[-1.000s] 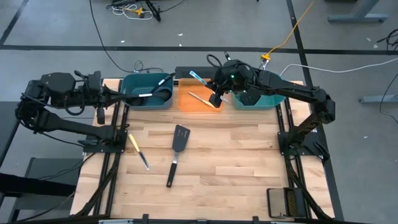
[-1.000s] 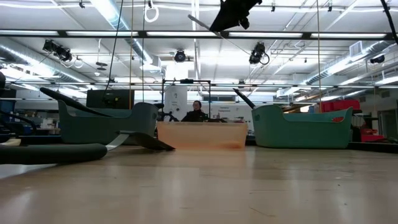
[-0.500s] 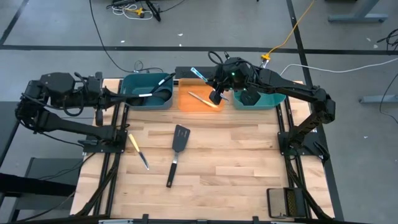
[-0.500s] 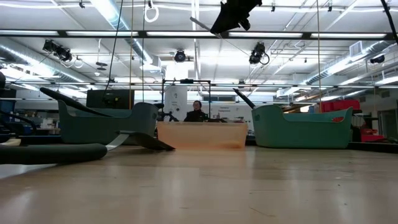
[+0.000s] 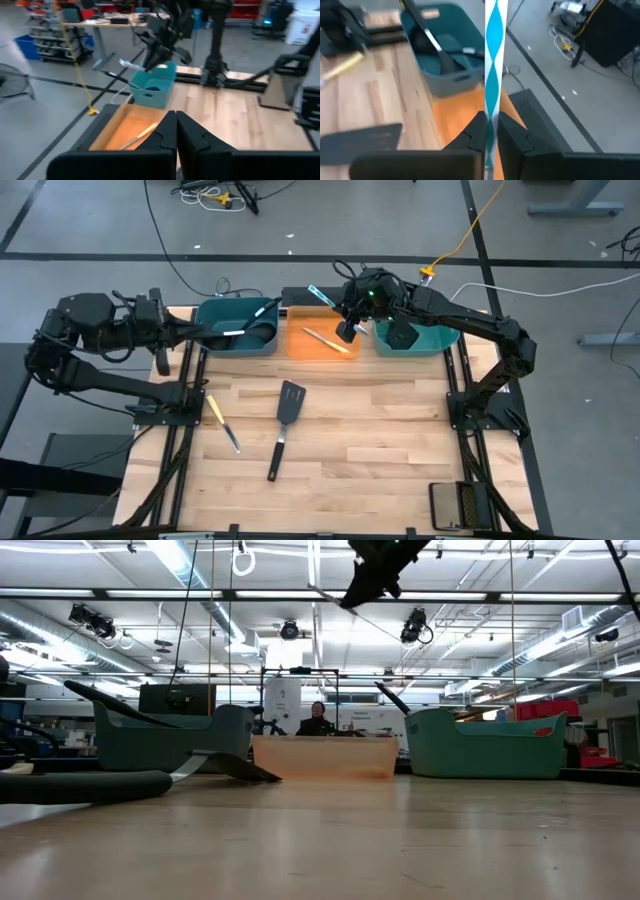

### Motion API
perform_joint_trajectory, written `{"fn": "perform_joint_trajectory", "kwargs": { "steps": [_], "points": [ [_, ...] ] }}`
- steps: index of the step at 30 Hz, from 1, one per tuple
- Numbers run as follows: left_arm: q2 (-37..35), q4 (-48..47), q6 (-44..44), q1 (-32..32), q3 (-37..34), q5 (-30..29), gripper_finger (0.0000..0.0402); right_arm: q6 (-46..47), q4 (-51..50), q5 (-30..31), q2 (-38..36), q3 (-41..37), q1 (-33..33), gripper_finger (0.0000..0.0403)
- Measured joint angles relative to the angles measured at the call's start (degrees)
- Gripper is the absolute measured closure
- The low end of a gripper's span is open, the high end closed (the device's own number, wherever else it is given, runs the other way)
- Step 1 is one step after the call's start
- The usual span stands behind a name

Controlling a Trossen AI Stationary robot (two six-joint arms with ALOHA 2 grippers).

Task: Pick & Place Kitchen Items
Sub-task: Put the white knife into the orange bin

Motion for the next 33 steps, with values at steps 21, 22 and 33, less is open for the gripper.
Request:
{"fn": "perform_joint_trajectory", "kwargs": {
  "steps": [21,22,33],
  "points": [
    [0.6,0.6,-0.7,0.0,0.0,-2.8,0.0401,-0.9,5.0,-1.6,15.3,0.0,-5.4,0.0371],
    [0.6,0.6,-0.6,0.0,0.0,-2.8,0.0401,-0.9,5.5,-1.5,16.0,0.0,-5.5,0.0371],
    [0.6,0.6,0.0,0.0,0.0,-2.7,0.0401,0.1,9.7,-3.0,22.7,0.0,-7.2,0.0371]
  ]
}}
